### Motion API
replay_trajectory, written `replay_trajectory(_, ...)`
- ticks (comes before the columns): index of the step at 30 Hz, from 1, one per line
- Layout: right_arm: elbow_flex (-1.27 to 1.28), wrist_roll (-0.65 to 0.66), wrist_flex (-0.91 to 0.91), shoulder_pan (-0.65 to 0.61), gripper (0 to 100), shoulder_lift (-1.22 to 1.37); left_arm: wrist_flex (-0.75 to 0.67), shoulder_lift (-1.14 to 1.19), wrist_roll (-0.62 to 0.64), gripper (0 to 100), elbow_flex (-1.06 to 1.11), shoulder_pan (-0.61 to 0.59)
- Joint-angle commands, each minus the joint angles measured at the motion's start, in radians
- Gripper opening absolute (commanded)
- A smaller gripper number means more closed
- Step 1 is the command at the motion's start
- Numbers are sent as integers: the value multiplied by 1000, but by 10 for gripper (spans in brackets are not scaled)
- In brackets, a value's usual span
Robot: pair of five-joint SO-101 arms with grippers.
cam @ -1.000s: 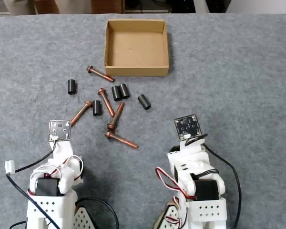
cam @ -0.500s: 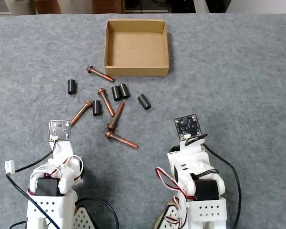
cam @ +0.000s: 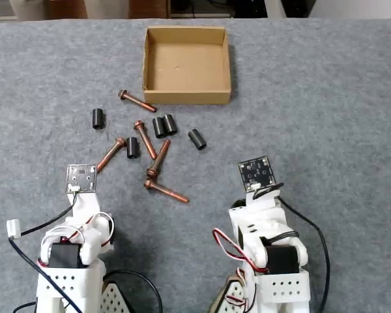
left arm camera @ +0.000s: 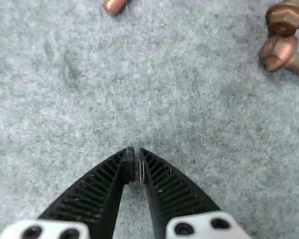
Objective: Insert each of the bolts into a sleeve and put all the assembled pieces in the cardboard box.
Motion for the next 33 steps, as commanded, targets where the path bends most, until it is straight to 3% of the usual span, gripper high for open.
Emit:
replay_trajectory(1,-1,5,2,-16,2,-84,5,-50,-6,36,9,15)
replay_trajectory(8,-1,28,-17,-71,2,-90,5,-50,-3,37,9,15)
replay_trajectory(12,-41,232,-106,-79,3,-88,6,-50,-3,35,9,15)
replay_trajectory(18,-303,270,-95,-77,2,-1,8,-50,-2,35,9,8)
replay_trajectory(33,-1357,203,31,-81,2,1256,5,-50,-8,35,9,6)
